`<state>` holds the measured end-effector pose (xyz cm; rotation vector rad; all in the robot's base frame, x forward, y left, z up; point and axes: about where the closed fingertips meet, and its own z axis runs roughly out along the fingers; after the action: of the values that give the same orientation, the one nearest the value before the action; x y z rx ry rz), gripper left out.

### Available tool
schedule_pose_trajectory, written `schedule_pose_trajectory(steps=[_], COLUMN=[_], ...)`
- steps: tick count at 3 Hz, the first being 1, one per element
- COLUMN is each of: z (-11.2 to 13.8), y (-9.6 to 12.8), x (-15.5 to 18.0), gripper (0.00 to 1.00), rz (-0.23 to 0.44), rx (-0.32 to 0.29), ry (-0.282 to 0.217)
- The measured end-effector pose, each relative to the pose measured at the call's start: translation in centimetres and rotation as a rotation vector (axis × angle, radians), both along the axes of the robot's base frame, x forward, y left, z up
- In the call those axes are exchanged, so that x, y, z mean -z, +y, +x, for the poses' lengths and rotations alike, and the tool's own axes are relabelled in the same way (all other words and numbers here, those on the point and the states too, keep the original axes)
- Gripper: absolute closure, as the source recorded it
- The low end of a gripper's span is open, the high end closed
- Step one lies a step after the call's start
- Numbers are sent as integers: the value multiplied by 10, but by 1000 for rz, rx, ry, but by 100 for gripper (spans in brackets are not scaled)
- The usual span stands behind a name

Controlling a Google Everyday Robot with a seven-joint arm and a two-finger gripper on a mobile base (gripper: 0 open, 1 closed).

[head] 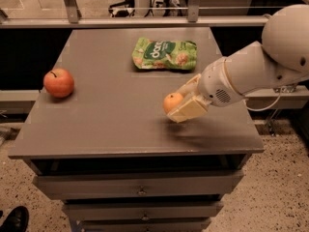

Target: Move orange near green rice chip bag

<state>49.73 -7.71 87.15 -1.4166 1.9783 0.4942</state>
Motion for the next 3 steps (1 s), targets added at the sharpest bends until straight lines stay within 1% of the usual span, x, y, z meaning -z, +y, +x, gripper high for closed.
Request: schedule_pose_trajectory(steps=[1, 2, 3], z=[0, 12, 52], y=[0, -5, -20], x=[0, -3, -7], gripper=[100, 100, 100], rz=[0, 22, 68], rx=[0, 50, 120], ry=[0, -29, -78])
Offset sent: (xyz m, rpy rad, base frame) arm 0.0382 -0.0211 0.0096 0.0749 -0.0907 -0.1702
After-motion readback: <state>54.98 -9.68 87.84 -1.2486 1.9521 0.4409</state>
